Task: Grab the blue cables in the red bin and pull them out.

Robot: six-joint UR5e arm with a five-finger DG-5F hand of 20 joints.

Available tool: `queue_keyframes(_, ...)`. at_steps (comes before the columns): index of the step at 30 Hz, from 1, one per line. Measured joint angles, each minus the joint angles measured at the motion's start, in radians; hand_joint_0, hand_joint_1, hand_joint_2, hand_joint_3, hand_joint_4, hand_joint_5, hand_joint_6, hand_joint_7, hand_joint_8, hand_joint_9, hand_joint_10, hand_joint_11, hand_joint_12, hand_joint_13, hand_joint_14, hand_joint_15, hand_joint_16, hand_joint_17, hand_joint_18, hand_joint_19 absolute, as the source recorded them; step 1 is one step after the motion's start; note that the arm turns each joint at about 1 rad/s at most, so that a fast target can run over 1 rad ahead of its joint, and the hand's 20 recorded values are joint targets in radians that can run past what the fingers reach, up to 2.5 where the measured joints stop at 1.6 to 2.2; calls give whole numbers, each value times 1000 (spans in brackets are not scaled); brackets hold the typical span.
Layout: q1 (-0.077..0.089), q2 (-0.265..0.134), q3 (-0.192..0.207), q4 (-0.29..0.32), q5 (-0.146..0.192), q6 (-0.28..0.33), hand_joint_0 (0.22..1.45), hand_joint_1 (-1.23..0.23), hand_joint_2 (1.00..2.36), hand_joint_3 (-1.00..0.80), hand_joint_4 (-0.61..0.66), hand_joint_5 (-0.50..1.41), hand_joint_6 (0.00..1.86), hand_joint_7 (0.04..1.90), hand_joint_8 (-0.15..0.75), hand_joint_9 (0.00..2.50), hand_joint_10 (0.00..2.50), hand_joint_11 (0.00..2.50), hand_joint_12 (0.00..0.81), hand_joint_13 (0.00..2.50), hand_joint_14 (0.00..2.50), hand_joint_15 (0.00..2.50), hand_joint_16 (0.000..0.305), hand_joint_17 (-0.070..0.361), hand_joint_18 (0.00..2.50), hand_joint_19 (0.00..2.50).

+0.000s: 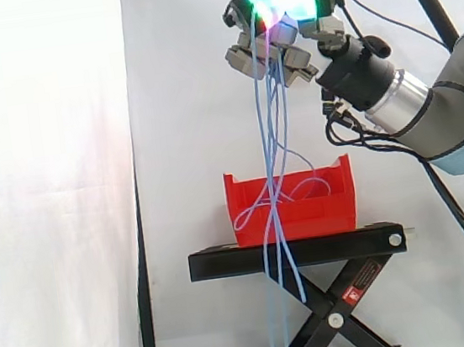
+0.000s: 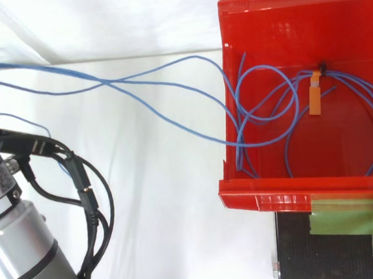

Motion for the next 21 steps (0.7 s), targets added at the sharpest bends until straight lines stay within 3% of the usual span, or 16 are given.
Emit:
queue_keyframes(7, 1, -2, -26, 4, 2, -24, 802, -1015, 1000, -1000, 239, 979, 308, 752, 297, 1523, 4, 1990, 297, 1115, 2500, 519, 40, 90, 1102, 1512)
queue_keyframes(14, 9, -2, -106, 97, 23, -36, 801, -1015, 1000, -1000, 239, 979, 307, 751, 295, 1528, 5, 1978, 295, 1114, 2500, 522, 40, 91, 1104, 1505)
queue_keyframes(21, 15, -2, -122, 151, 7, -71, 801, -1014, 1000, -1000, 232, 979, 307, 752, 295, 1524, 5, 1986, 298, 1116, 2500, 520, 40, 90, 1102, 1517)
